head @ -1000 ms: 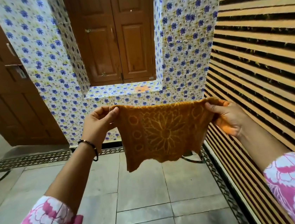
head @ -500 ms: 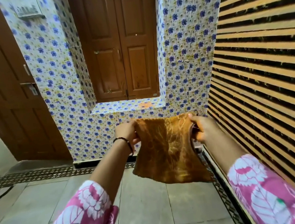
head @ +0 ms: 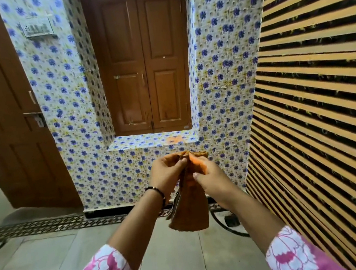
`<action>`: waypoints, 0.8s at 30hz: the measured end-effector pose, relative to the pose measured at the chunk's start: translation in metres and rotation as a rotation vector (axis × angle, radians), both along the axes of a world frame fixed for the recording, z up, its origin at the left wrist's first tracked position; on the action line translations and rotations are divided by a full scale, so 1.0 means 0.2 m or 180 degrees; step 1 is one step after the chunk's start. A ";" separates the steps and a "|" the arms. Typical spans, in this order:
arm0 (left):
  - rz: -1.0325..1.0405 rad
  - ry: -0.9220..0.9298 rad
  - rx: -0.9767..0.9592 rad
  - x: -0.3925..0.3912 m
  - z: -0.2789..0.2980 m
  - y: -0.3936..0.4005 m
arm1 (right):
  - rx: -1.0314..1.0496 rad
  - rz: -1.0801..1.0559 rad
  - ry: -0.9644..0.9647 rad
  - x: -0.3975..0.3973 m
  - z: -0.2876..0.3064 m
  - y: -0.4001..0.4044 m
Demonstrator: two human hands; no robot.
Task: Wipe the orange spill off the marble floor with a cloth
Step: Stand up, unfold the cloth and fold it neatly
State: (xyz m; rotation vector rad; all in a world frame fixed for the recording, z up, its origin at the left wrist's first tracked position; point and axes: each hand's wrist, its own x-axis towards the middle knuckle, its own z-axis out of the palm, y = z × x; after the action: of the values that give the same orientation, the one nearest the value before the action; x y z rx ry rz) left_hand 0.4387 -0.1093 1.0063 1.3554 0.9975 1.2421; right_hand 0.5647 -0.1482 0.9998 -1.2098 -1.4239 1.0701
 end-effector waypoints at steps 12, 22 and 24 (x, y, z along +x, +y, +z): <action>-0.0043 -0.0365 0.0234 -0.14 0.13 0.04 | -0.0996 0.0652 0.0707 0.17 -0.22 0.05; 0.0395 -0.1034 -0.0492 -0.39 0.07 0.14 | 0.0271 0.0308 -0.0104 -0.02 0.09 -0.01; 0.0326 -0.1352 -0.0812 -0.38 0.03 0.13 | 0.0729 0.0172 -0.0236 -0.06 0.16 -0.03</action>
State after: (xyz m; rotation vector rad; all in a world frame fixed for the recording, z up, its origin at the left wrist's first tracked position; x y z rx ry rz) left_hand 0.3627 -0.0823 1.0131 0.8078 0.8920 1.3554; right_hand 0.5523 -0.1540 1.0321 -1.0600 -1.5971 0.8783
